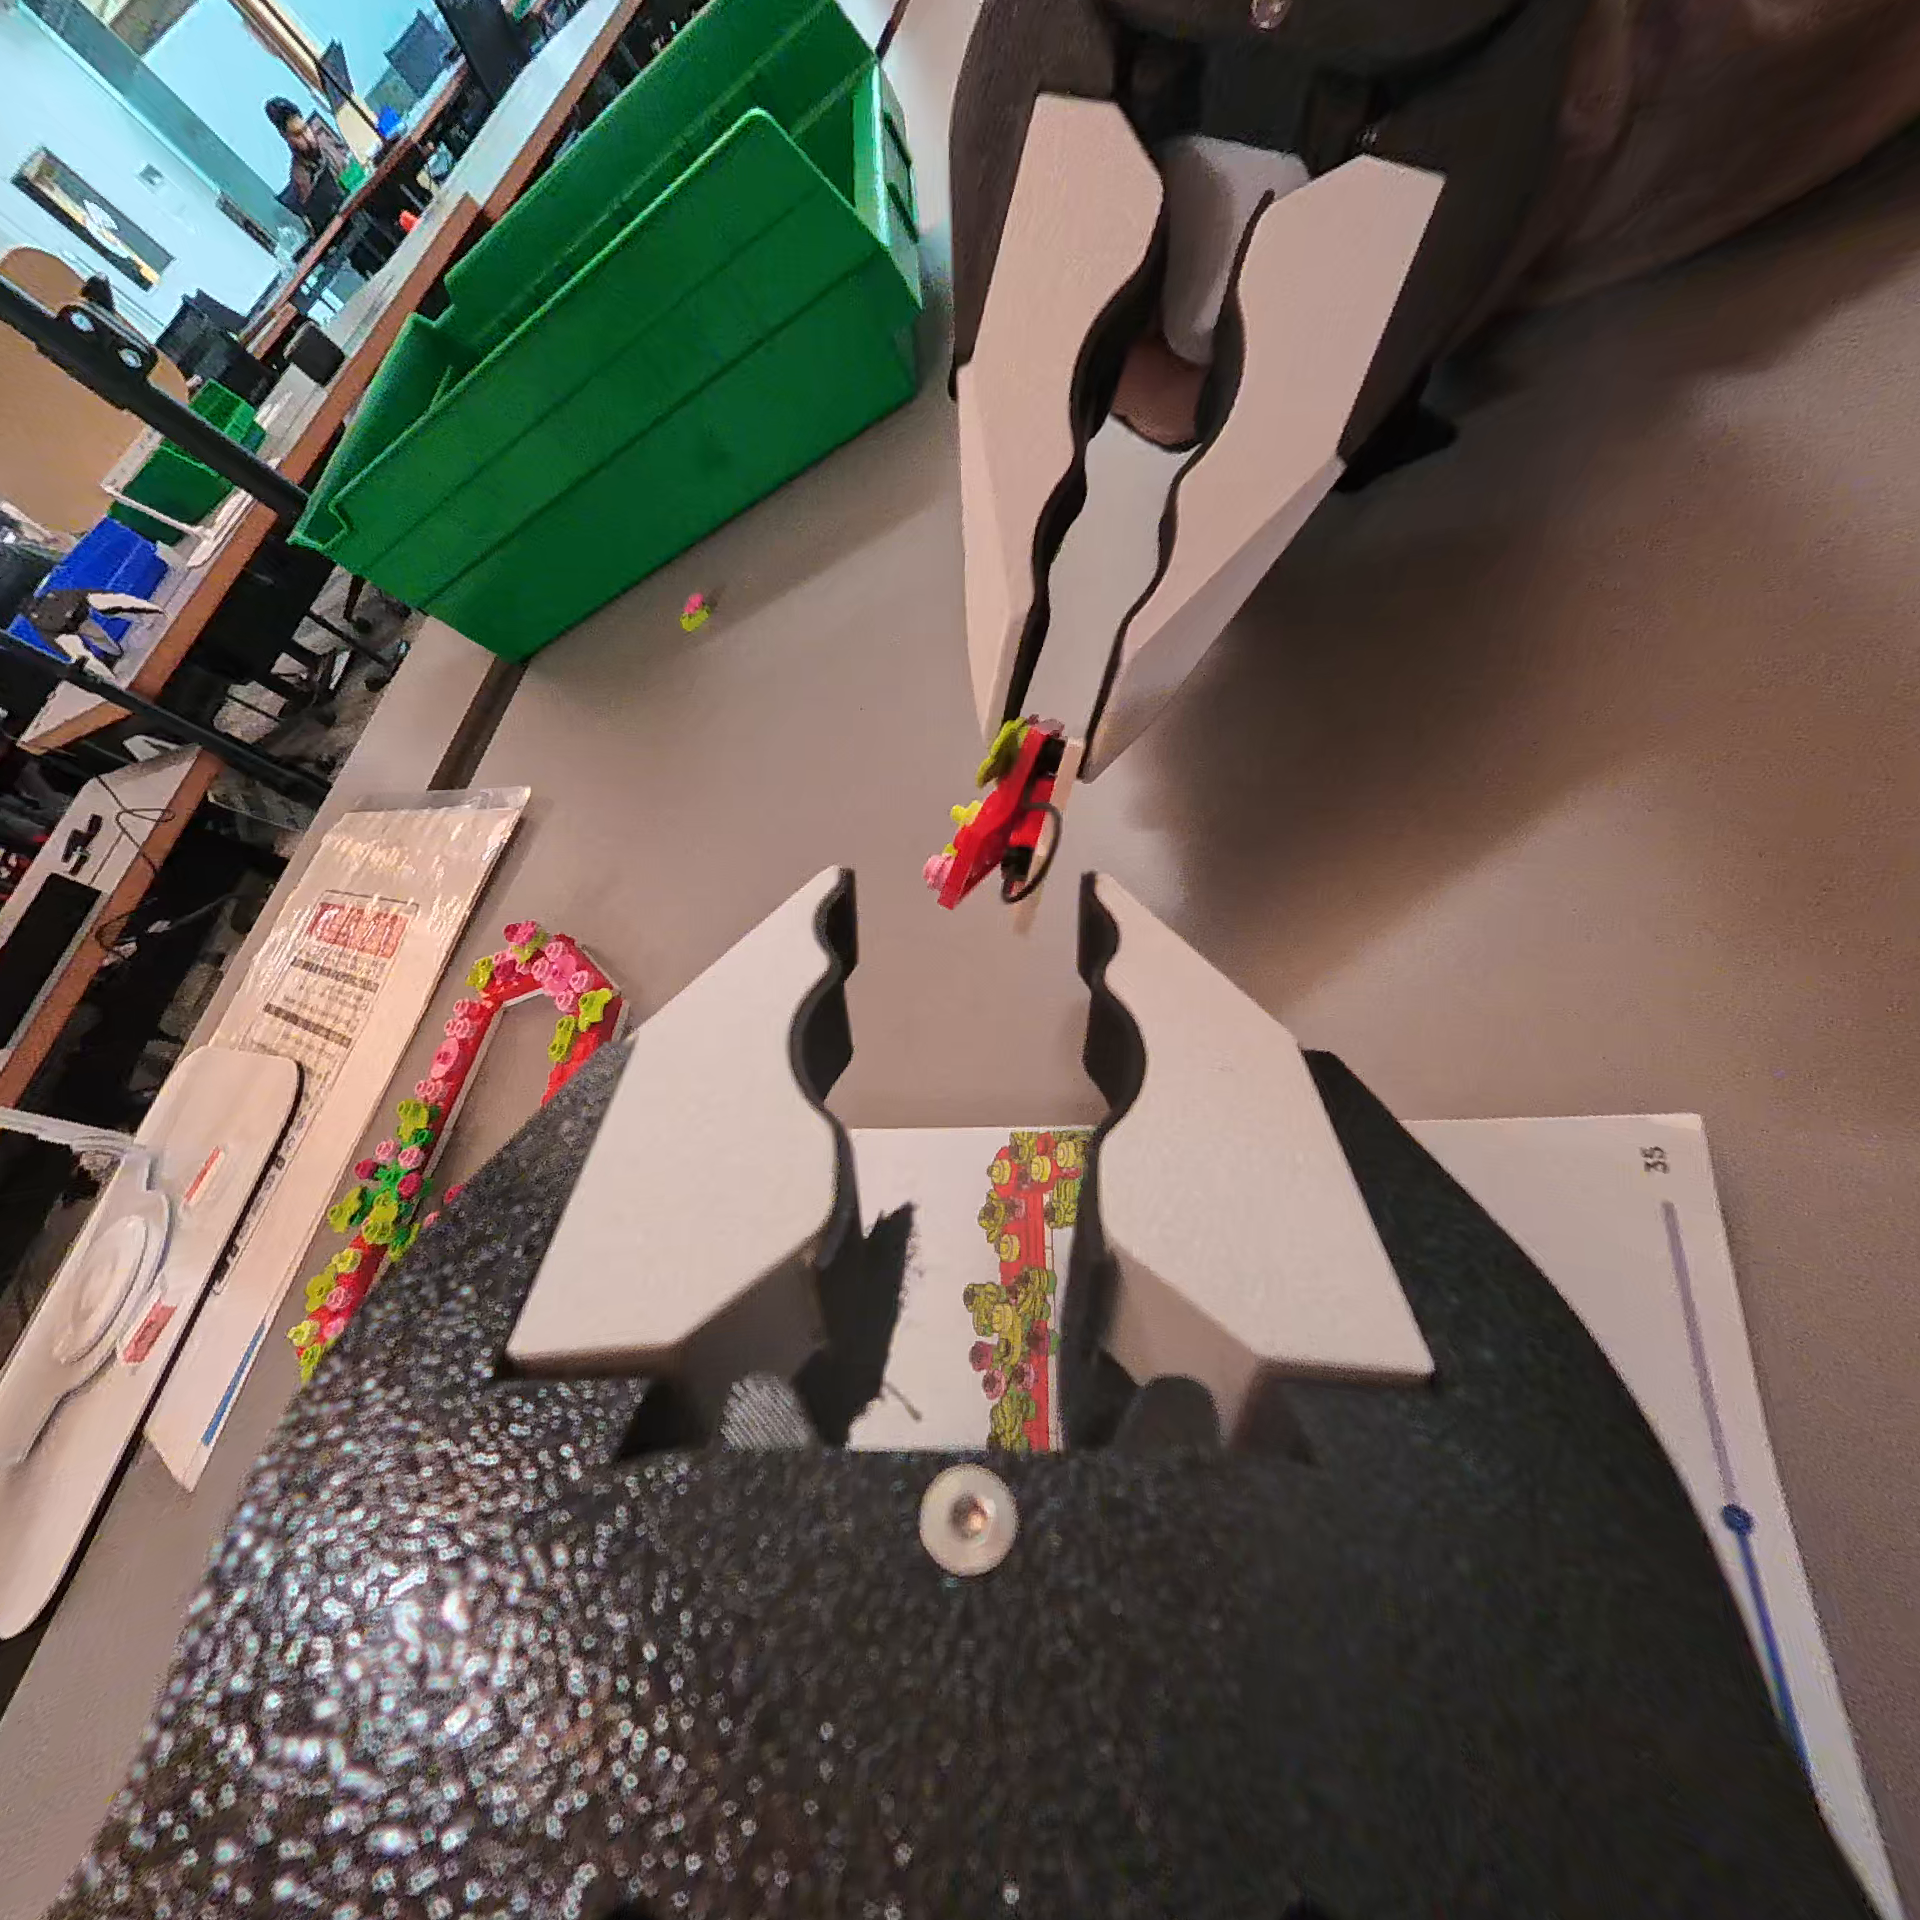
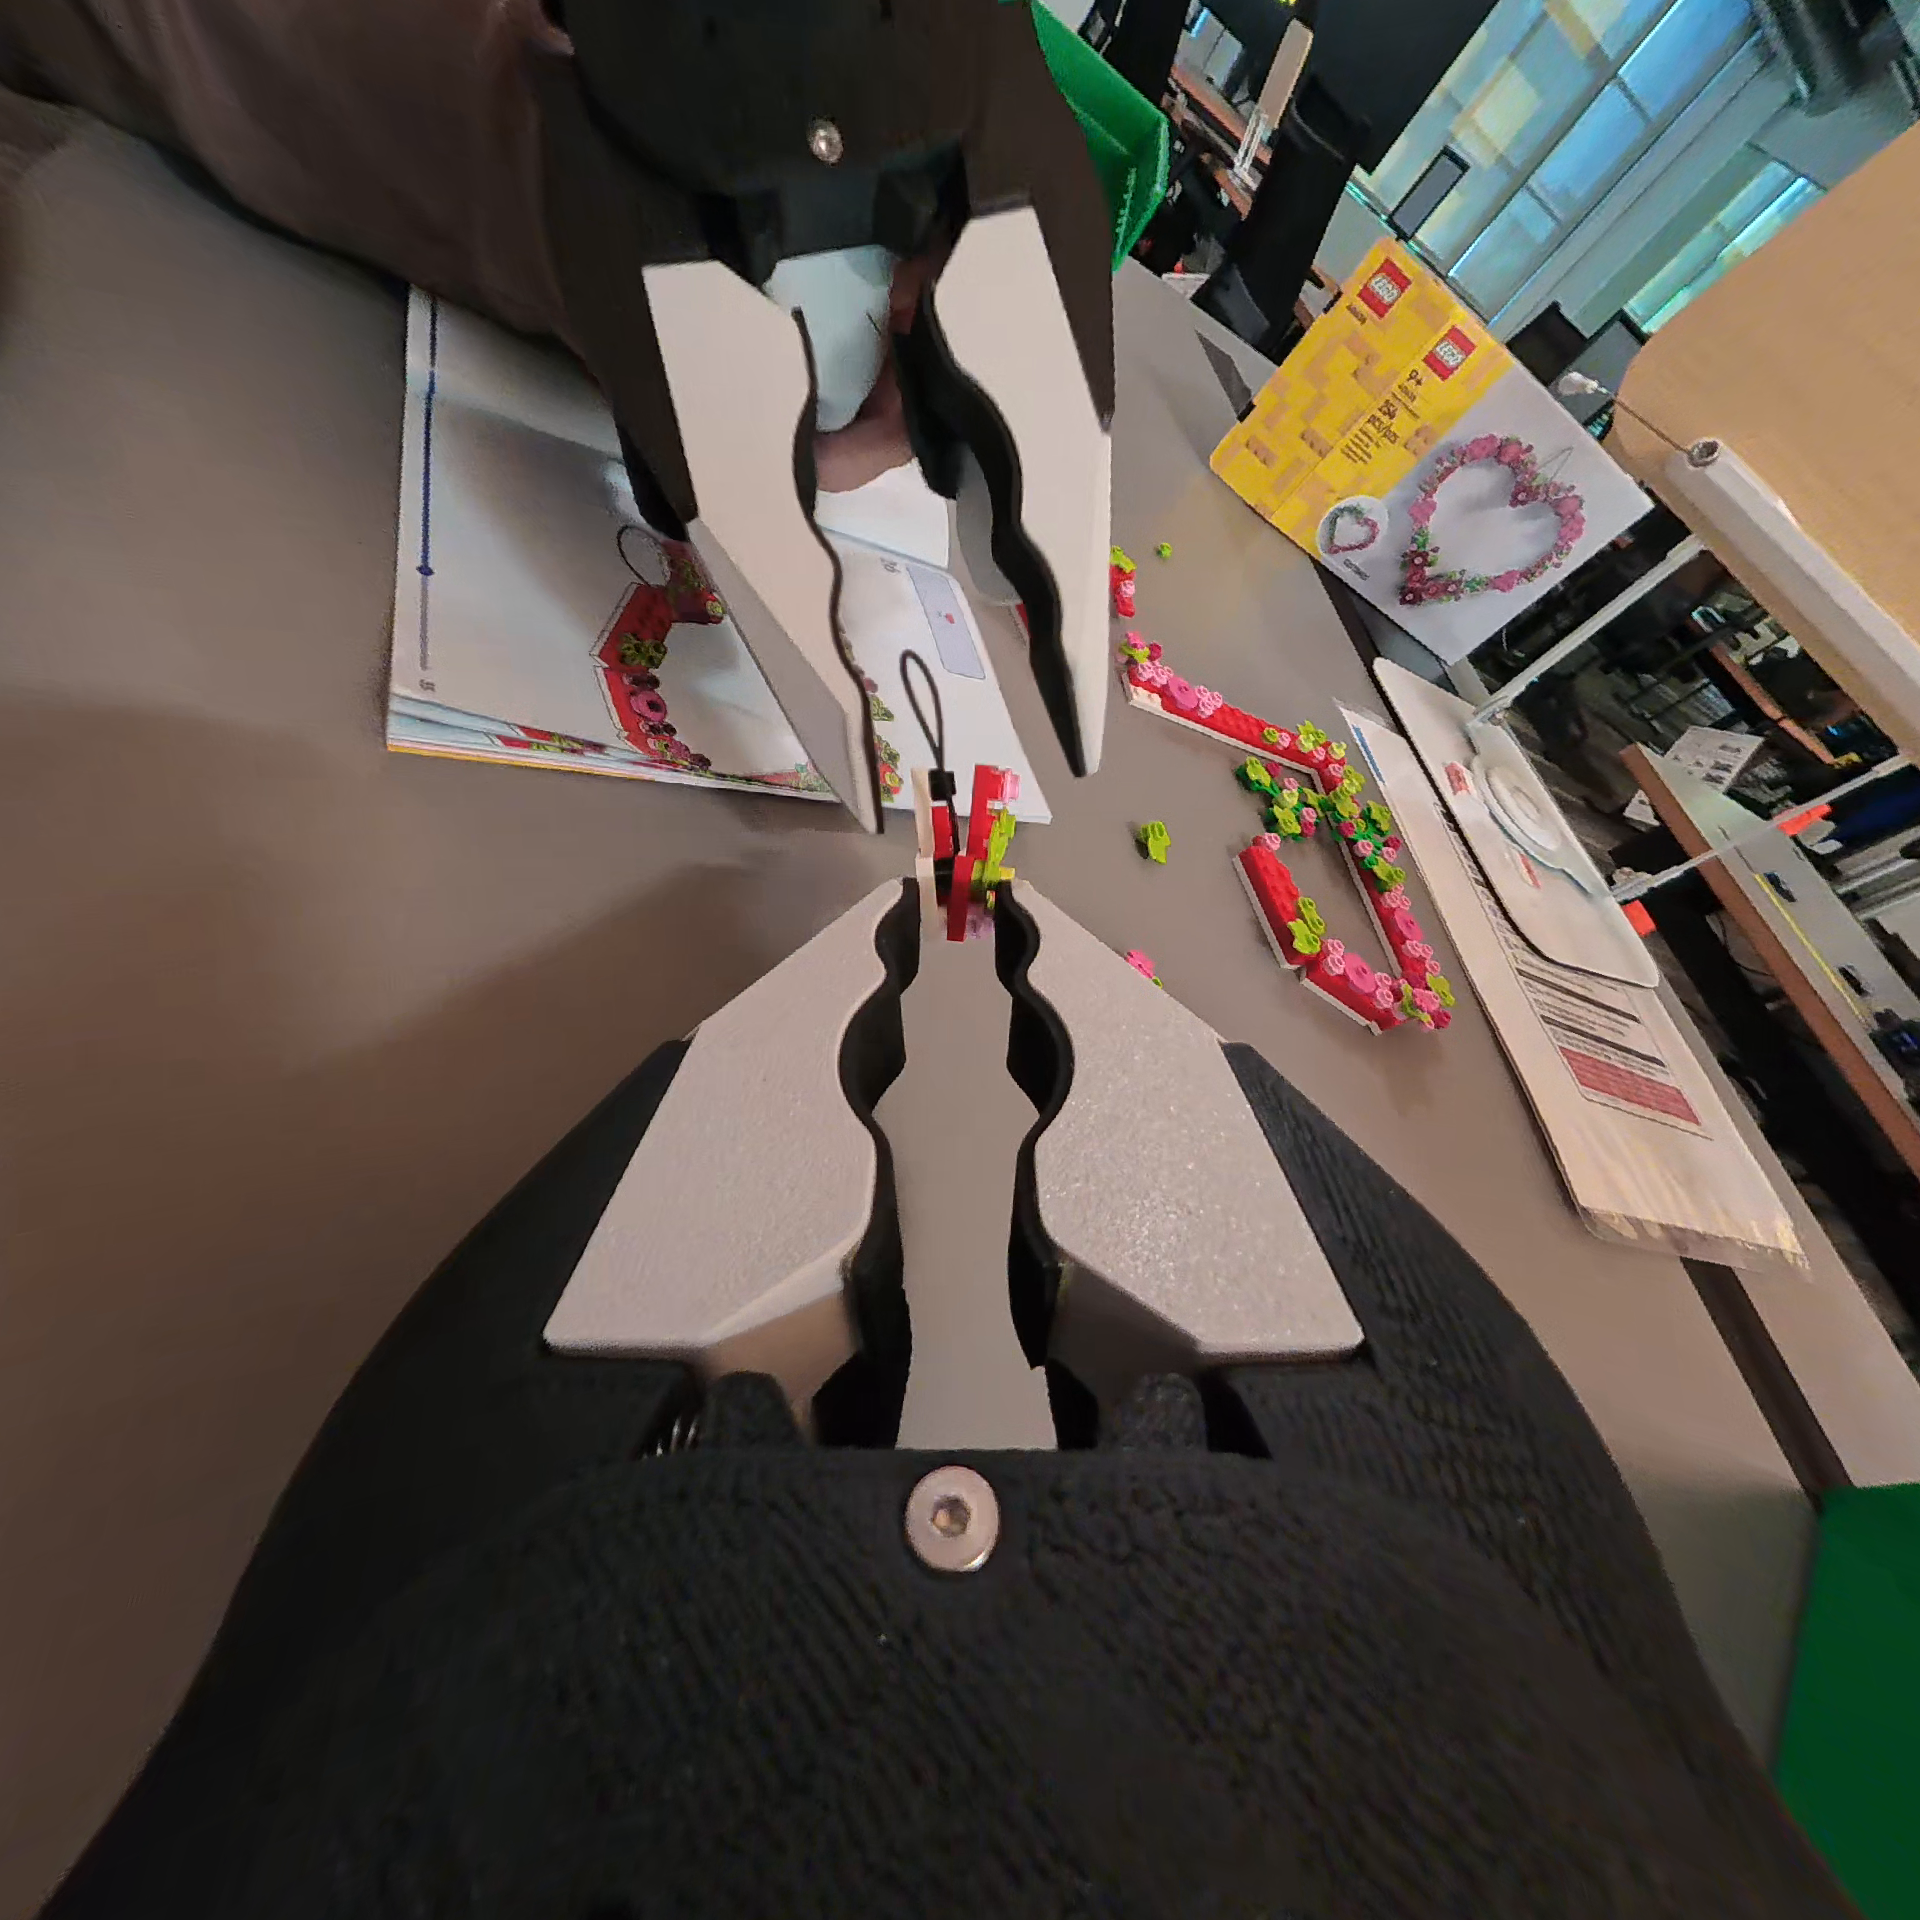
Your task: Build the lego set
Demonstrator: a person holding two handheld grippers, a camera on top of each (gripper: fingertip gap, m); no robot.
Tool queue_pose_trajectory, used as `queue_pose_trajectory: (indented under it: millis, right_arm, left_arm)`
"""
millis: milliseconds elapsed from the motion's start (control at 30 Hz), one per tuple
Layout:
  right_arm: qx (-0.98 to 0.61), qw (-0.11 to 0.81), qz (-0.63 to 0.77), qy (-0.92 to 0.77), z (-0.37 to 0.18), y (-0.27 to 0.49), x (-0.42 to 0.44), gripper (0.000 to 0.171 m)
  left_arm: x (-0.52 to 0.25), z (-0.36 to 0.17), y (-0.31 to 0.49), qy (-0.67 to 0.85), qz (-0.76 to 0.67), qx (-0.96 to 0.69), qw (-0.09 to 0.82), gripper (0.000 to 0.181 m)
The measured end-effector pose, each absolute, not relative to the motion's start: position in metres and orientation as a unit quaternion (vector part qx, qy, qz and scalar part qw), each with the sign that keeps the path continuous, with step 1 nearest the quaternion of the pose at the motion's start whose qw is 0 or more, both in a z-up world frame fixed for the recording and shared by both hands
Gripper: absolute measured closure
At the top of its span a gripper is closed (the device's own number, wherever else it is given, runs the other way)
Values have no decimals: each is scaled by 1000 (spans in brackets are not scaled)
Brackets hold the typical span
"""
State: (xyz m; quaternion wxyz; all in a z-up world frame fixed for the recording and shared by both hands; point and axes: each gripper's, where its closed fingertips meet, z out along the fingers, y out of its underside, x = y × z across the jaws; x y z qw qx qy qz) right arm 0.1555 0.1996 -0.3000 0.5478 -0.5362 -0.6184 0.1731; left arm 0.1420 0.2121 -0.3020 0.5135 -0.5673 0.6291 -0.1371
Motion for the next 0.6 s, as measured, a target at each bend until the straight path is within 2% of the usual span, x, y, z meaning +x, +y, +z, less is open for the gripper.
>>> queue_pose_trajectory:
  millis: [200,333,600]
  right_arm:
    - [-527,543,173,-631,-301,195,155,159]
    - [-519,544,177,-635,-299,191,155,159]
    - [-512,543,162,-646,-302,190,155,158]
  left_arm:
    - [147,-301,200,648,-155,-535,520,143]
    - [149,-299,196,661,-139,-508,535,162]
    - [149,-304,194,684,-105,-490,530,169]
